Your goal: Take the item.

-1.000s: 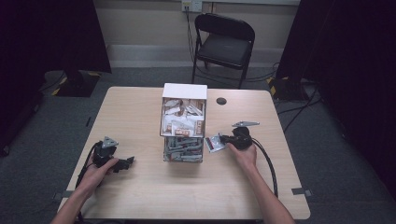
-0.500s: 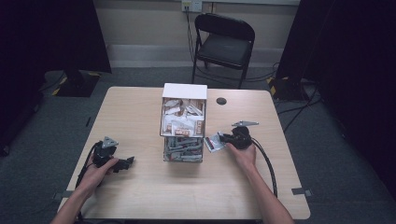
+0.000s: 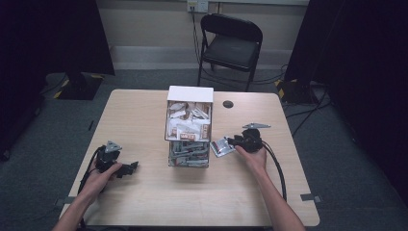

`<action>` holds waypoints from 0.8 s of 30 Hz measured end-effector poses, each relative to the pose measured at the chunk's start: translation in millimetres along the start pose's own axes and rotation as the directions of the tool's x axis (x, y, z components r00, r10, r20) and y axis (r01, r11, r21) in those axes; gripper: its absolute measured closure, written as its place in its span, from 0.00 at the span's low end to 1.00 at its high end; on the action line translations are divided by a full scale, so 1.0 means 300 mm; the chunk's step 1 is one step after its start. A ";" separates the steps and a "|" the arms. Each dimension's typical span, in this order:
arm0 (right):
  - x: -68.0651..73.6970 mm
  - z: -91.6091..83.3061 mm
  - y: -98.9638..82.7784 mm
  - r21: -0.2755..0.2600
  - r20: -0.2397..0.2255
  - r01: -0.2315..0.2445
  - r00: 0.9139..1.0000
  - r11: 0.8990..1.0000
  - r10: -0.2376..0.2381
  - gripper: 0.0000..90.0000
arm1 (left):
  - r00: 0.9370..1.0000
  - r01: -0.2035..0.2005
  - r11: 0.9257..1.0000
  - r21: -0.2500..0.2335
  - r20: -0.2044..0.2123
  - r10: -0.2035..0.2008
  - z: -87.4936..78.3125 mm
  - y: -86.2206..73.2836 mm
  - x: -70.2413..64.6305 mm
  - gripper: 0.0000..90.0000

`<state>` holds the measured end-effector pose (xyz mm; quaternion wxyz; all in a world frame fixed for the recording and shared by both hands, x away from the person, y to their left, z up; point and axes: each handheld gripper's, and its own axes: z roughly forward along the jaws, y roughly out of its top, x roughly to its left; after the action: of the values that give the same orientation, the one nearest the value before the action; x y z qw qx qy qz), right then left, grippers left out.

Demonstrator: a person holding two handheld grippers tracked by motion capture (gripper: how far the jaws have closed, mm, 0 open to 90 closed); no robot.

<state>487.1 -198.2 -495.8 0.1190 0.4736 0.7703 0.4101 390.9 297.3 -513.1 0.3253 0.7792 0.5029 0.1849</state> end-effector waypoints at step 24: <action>0.006 -0.254 -0.005 -0.060 0.005 -0.004 1.000 0.998 0.004 0.29 | 1.000 -0.001 1.000 0.000 0.000 0.001 0.000 0.000 0.000 0.00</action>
<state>441.8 -236.5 -448.2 0.1345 0.4724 0.7565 0.4318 390.9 297.4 -513.2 0.3253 0.7794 0.5026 0.1849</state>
